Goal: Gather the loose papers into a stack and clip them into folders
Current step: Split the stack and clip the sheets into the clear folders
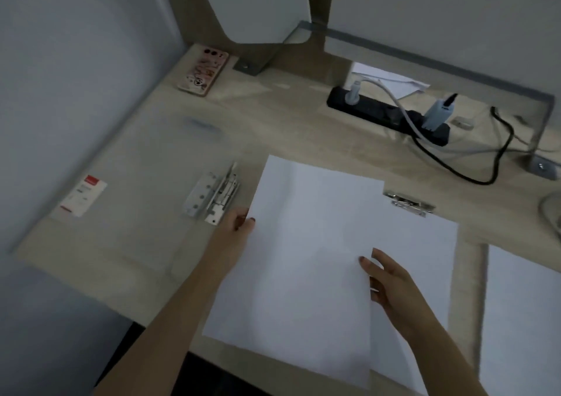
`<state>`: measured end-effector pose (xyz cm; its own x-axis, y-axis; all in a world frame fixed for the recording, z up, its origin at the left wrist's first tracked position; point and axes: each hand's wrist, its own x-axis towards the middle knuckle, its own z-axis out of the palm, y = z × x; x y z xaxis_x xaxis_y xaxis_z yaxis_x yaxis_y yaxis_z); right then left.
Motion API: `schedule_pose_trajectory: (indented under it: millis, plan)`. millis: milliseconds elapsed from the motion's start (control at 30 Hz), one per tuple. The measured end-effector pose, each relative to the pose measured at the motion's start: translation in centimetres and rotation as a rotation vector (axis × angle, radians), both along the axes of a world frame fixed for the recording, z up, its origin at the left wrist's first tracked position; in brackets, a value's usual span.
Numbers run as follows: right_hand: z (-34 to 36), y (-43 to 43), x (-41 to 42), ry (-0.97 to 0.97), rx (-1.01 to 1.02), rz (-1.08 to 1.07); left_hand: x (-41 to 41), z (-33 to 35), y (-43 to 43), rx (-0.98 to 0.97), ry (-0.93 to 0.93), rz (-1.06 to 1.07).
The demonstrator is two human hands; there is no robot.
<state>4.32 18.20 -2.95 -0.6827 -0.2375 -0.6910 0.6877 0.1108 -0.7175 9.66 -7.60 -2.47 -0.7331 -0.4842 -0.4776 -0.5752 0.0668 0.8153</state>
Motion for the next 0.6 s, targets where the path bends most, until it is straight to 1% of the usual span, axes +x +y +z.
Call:
schedule_pose_trajectory:
  millis: [100, 133, 200, 233, 267, 400, 500, 600]
  plan:
    - [-1.0, -3.0, 0.4, -0.037, -0.023, -0.04, 0.2, -0.1, -4.0, -0.051, 0.042, 0.089]
    - [-1.5, -4.0, 0.5, -0.037, -0.022, -0.058, 0.1, -0.3, -5.6, -0.098, 0.057, 0.111]
    - [-1.7, -5.1, 0.4, -0.028, -0.019, -0.07, -0.6, -0.8, -8.0, -0.2, 0.068, 0.11]
    - [-1.7, -5.7, 0.4, -0.014, -0.002, -0.046, -1.1, -1.0, -8.9, -0.223, 0.06, 0.093]
    - [-1.8, -6.1, 0.3, -0.006, 0.012, -0.021, -1.6, -1.3, -9.7, -0.215, 0.041, 0.069]
    - [-2.2, -7.3, -0.1, 0.02, 0.055, -0.004, -3.5, -2.1, -11.3, -0.084, -0.069, -0.044]
    - [-2.5, -8.1, -0.6, 0.043, 0.077, 0.007, -4.6, -2.7, -11.5, -0.099, -0.096, -0.168]
    - [-3.1, -8.7, -1.0, 0.057, 0.098, 0.005, -5.5, -2.6, -11.4, -0.065, -0.099, -0.219]
